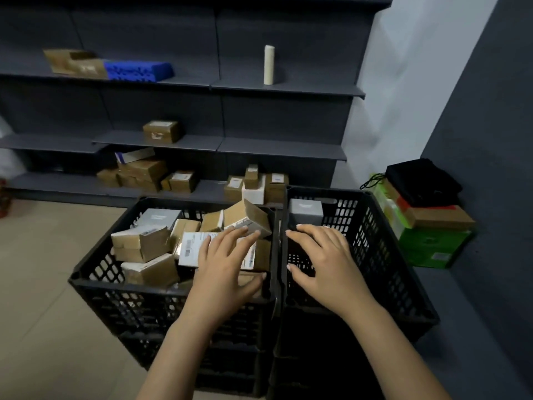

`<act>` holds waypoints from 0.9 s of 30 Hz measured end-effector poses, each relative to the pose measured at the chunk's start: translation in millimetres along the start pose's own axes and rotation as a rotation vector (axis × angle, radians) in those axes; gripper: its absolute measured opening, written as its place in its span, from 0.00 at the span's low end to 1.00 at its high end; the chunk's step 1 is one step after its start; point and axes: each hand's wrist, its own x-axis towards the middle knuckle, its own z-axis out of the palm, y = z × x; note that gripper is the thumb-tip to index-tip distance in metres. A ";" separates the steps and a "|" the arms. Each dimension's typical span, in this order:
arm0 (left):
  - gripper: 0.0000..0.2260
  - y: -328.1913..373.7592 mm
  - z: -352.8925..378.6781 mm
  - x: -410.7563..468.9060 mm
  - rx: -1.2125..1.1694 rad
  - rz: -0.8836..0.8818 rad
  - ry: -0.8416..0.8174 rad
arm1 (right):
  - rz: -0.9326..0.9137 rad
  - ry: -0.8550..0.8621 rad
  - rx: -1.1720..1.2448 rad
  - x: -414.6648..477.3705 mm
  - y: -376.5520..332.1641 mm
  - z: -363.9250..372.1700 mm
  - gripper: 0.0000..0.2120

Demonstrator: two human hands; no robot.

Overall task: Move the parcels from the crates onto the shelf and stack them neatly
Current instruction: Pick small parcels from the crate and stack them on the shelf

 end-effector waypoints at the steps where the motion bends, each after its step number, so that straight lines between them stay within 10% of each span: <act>1: 0.30 -7.6 7.7 16.6 -0.009 0.012 -0.012 | 0.012 -0.001 -0.008 12.6 9.0 6.6 0.26; 18: 0.32 -63.7 146.3 239.9 0.004 0.140 -0.241 | 0.282 -0.089 -0.126 142.4 170.9 76.6 0.26; 27: 0.36 -60.0 268.2 325.2 0.234 -0.025 -0.494 | 0.324 -0.484 -0.198 184.0 289.4 165.0 0.35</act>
